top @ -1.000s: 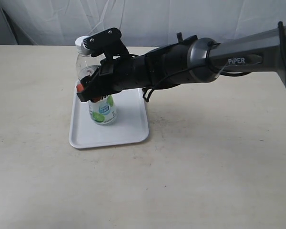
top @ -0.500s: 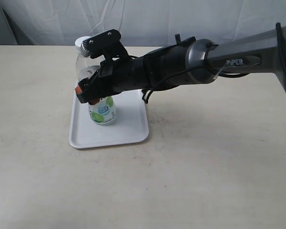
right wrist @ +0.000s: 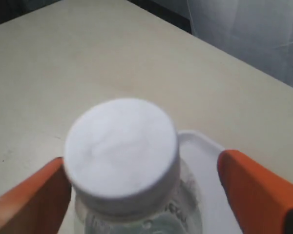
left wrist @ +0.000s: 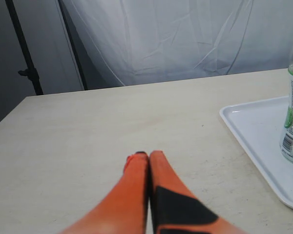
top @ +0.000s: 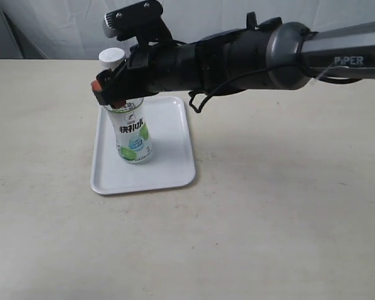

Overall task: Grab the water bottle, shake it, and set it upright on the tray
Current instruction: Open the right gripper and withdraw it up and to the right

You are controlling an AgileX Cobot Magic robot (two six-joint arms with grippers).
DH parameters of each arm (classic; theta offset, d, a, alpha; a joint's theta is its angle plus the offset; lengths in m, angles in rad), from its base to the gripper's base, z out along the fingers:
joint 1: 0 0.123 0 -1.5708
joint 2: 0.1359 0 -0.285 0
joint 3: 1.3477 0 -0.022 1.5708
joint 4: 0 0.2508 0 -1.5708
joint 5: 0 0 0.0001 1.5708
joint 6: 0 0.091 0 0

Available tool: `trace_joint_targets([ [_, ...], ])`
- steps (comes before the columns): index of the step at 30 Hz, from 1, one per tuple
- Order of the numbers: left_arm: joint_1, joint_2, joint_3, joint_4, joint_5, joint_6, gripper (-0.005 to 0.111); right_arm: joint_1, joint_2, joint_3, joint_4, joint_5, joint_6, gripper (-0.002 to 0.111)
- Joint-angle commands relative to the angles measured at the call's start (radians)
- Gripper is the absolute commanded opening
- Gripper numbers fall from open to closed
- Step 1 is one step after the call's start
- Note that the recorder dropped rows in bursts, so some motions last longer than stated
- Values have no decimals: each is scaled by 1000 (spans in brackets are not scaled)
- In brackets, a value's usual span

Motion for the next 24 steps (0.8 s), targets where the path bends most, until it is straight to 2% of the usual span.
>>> trace_joint_targets([
  [1,0,-5,2,0,-9,-2,0,-2,-66,-4,4,6,-1,80],
  [4,0,-5,2,0,-9,-2,0,-2,-119,-4,4,-30,-1,78],
  [6,0,-5,2,0,-9,-2,0,-2,-176,-4,4,-107,-1,60],
  [8,0,-5,2,0,-9,-2,0,-2,-250,-4,4,-209,-5,15],
  [9,0,-5,2,0,-9,-2,0,-2,-281,1,4,-255,-5,0],
  [12,0,-5,2,0,-9,-2,0,-2,-380,79,4,-273,-53,-1],
  [19,0,-5,2,0,-7,-2,0,-2,-601,448,4,-437,-66,-1],
  [24,0,-5,2,0,-7,-2,0,-2,-750,596,4,-442,-26,-1],
])
